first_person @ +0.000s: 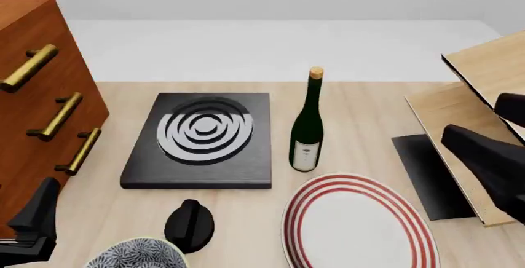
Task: Pick up the akita bowl and put it on the plate.
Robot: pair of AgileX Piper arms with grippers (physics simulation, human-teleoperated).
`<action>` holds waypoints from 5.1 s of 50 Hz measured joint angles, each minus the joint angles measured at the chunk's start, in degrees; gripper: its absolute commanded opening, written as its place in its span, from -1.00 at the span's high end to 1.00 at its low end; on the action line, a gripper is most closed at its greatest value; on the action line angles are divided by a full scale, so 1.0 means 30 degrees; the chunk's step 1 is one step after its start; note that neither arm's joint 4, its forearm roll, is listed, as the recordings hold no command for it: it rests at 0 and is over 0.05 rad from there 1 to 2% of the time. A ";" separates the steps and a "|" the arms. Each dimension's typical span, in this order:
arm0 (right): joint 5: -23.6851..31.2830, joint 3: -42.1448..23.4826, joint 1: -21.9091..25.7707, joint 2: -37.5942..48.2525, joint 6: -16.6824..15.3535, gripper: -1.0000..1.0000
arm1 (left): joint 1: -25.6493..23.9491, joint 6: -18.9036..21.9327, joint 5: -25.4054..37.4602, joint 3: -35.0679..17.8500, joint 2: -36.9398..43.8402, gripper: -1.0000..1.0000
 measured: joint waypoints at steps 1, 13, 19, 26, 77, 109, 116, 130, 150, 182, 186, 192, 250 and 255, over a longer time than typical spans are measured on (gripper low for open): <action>0.0103 -0.0137 0.0209 0.0193 -0.0035 -1.00 | 0.0000 0.0000 0.0001 0.0000 -0.0001 -1.00; 0.0153 -0.1457 0.3796 0.4025 -0.0332 -1.00 | 0.0000 -0.0003 0.0014 0.0003 -0.0013 -1.00; -0.0253 -0.1852 0.4941 0.5725 -0.0248 -1.00 | 0.0000 -0.0003 0.0028 0.0001 -0.0025 -1.00; -0.0848 -0.2358 0.5977 0.7567 -0.0010 -1.00 | 0.0001 -0.0003 0.0015 0.0010 -0.0018 -1.00; -0.4663 -0.5214 1.0908 1.7135 0.2272 -1.00 | 0.0006 -0.0007 0.0021 0.0026 -0.0039 -1.00; -0.6446 -0.6412 1.2912 2.1287 0.4426 -1.00 | 0.0006 -0.0007 0.0021 0.0026 -0.0038 -1.00; -0.6986 -0.6258 1.3000 2.2004 0.4895 -1.00 | 0.0007 -0.0007 0.0021 0.0026 -0.0038 -1.00; -0.8147 -0.5785 1.3251 2.3201 0.5965 -1.00 | 0.0005 -0.0007 0.0021 0.0026 -0.0037 -1.00; -0.9908 -0.4942 1.3581 2.4651 0.7327 -1.00 | 0.0005 -0.0007 0.0020 0.0026 -0.0037 -1.00; -1.2143 -0.4015 1.3865 2.6604 0.8704 -1.00 | 0.0007 -0.0007 0.0021 0.0026 -0.0039 -1.00; -1.2364 -0.3948 1.3907 2.6819 0.8866 -1.00 | 0.0006 -0.0008 0.0021 0.0026 -0.0039 -1.00; -1.2666 -0.3854 1.3960 2.7122 0.9105 -1.00 | 0.0006 -0.0007 0.0021 0.0026 -0.0038 -1.00; -1.0420 -0.3972 1.2335 2.3309 0.6803 1.00 | 0.0006 -0.0008 0.0021 0.0026 -0.0038 -1.00; -0.9984 -0.3868 1.2050 2.2535 0.6600 1.00 | 0.0006 -0.0007 0.0021 0.0026 -0.0037 -1.00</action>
